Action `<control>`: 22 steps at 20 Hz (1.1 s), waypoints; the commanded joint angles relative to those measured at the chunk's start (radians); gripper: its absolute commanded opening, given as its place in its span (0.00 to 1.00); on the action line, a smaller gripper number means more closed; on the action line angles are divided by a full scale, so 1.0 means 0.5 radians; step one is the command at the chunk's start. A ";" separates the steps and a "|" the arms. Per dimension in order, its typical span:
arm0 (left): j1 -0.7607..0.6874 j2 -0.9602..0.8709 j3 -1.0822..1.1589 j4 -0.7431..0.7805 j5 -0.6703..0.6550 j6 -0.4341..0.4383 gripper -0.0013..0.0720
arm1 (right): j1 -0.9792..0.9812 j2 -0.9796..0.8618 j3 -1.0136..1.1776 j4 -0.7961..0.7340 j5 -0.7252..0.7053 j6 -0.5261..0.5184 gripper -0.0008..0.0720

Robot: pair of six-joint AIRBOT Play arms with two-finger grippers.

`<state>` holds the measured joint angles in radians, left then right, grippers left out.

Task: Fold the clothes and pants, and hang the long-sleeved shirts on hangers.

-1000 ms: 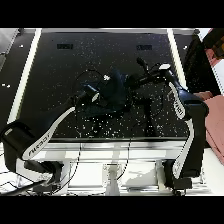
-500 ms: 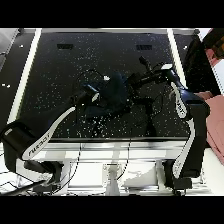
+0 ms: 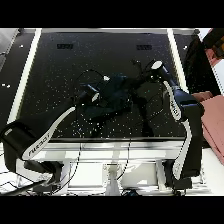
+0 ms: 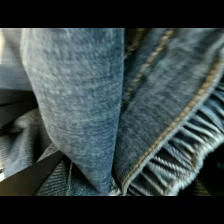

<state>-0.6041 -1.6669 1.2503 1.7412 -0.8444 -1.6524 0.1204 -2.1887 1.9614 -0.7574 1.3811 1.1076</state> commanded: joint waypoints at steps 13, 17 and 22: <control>-0.001 -0.002 -0.001 0.001 0.005 0.001 0.04 | 0.179 -0.066 0.040 0.124 0.130 0.539 0.93; 0.000 0.007 0.000 0.003 0.004 0.001 0.04 | 0.279 -0.060 0.054 0.425 0.025 0.455 0.50; 0.015 0.229 0.021 0.188 0.019 0.001 0.04 | 0.192 -0.020 0.137 0.406 0.031 0.435 0.06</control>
<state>-0.6006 -1.6123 1.2545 1.7645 -0.8398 -1.6524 0.2367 -2.2139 2.0144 -0.5816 1.4067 1.3361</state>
